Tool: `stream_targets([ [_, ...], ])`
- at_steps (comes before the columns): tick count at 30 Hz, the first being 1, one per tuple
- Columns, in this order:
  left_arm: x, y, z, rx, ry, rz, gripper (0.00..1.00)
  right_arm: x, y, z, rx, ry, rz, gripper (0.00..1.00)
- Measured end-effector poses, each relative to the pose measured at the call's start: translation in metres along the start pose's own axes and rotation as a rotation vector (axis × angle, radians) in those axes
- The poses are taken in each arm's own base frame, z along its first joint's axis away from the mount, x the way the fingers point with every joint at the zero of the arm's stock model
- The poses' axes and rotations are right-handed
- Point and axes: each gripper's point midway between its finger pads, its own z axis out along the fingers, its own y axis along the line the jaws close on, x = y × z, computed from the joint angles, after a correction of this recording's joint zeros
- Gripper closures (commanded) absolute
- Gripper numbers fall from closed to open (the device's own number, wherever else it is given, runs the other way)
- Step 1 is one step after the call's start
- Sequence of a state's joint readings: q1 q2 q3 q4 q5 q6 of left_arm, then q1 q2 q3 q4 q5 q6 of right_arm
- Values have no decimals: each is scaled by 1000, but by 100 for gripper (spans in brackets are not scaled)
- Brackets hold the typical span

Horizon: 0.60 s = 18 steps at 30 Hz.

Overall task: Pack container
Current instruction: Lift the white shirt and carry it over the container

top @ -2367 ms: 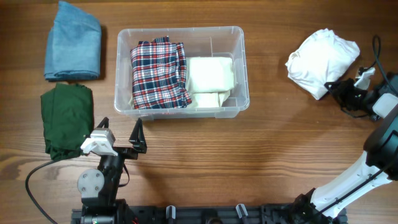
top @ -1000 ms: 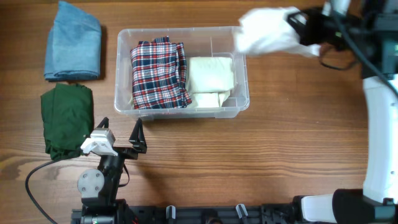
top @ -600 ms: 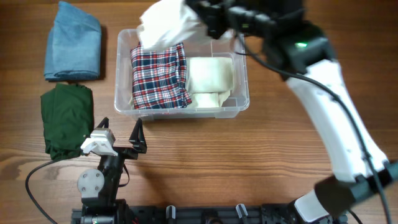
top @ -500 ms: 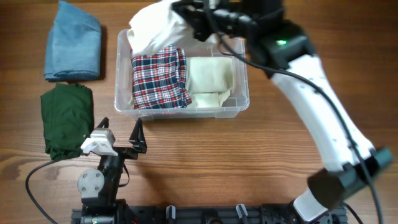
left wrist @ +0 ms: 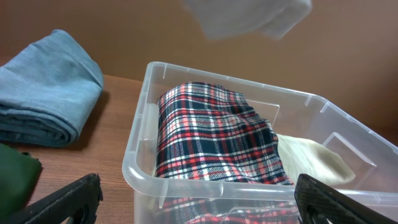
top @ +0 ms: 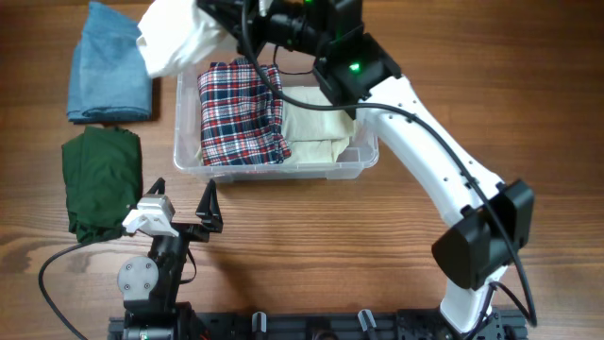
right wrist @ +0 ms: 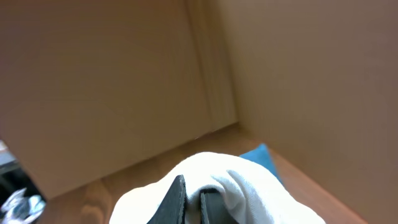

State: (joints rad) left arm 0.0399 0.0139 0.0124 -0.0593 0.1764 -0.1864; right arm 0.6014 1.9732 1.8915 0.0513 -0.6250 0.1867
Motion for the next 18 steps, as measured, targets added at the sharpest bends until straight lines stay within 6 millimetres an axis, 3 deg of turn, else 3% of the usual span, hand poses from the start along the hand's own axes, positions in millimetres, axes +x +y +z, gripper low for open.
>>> stream_targets([
  [4,0,0,0,0,0,0,0,31,3,17,-74,44,22,96],
  [5,0,0,0,0,0,0,0,49,1,24,-105,72,40,96],
  [8,0,0,0,0,0,0,0,67,-1,29,-136,100,56,96],
  [12,0,0,0,0,0,0,0,77,1,32,-172,117,41,96],
  [18,0,0,0,0,0,0,0,74,3,31,-197,99,-34,96],
])
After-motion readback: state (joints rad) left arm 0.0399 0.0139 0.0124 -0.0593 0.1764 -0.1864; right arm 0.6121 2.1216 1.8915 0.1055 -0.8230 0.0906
